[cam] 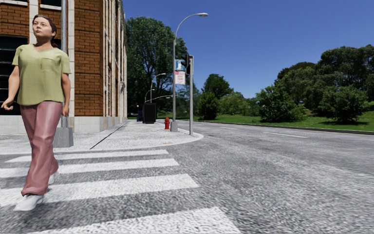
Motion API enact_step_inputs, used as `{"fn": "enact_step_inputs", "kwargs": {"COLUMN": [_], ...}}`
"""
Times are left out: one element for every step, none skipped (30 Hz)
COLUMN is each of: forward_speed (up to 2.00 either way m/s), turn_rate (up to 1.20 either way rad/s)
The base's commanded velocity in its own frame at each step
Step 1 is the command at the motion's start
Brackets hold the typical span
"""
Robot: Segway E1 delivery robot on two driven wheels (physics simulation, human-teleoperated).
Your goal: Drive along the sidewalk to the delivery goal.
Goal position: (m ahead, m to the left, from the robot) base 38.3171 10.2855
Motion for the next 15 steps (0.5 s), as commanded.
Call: {"fn": "enact_step_inputs", "kwargs": {"forward_speed": [0.75, 0.75, 0.75, 0.75, 0.75, 0.75, 0.75, 0.75, 0.75, 0.75, 0.75, 0.75, 0.75, 0.75, 0.75], "turn_rate": [0.2, 0.2, 0.22, 0.26, 0.35, 0.35, 0.39, 0.41, 0.41, 0.42, 0.42, 0.42, 0.42, 0.42, 0.42]}}
